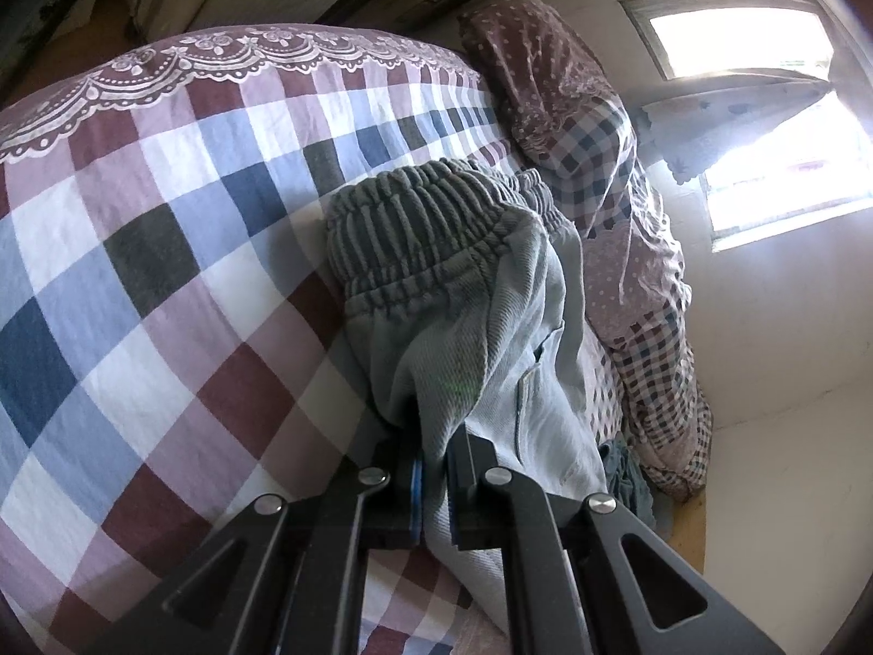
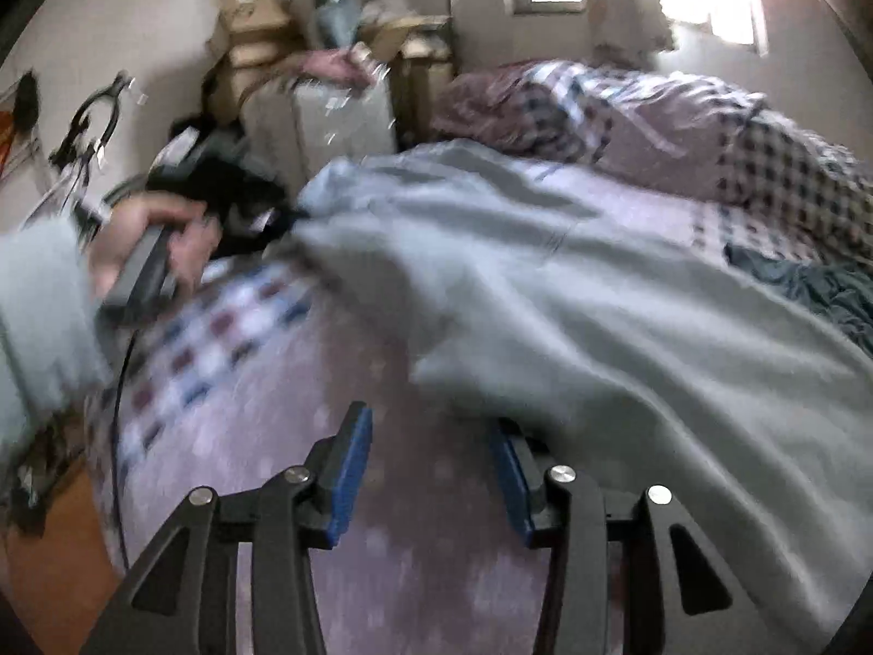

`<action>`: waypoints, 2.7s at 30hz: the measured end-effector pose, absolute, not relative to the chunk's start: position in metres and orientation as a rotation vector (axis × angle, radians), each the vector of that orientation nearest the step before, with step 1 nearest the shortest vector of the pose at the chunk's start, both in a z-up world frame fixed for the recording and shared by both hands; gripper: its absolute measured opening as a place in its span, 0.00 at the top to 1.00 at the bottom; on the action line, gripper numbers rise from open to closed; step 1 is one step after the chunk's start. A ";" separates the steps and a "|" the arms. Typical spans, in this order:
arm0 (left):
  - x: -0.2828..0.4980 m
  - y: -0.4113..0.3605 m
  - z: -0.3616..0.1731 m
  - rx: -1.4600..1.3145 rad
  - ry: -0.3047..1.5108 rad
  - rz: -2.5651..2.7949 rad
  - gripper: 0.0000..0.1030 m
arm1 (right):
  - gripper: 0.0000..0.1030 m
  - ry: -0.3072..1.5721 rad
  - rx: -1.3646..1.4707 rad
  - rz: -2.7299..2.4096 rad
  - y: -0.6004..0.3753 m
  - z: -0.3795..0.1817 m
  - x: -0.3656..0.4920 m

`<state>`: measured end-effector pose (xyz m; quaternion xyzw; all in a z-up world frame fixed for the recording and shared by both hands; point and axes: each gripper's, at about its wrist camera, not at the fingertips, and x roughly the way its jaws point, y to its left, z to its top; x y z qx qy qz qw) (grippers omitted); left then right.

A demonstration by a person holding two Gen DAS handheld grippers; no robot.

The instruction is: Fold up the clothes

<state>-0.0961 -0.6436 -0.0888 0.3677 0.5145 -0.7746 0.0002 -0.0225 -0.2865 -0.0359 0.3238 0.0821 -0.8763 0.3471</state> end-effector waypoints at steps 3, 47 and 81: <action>-0.095 -0.644 -0.090 1.146 1.628 -2.437 0.95 | 0.51 0.256 0.843 -2.321 -0.303 -0.038 -0.033; -0.102 -0.685 -0.086 0.971 1.611 -2.359 0.47 | 0.86 0.099 1.044 -2.041 -0.238 0.000 0.009; -0.073 -0.698 -0.075 0.945 1.592 -2.421 0.58 | 0.86 0.075 1.022 -2.042 -0.213 0.015 0.018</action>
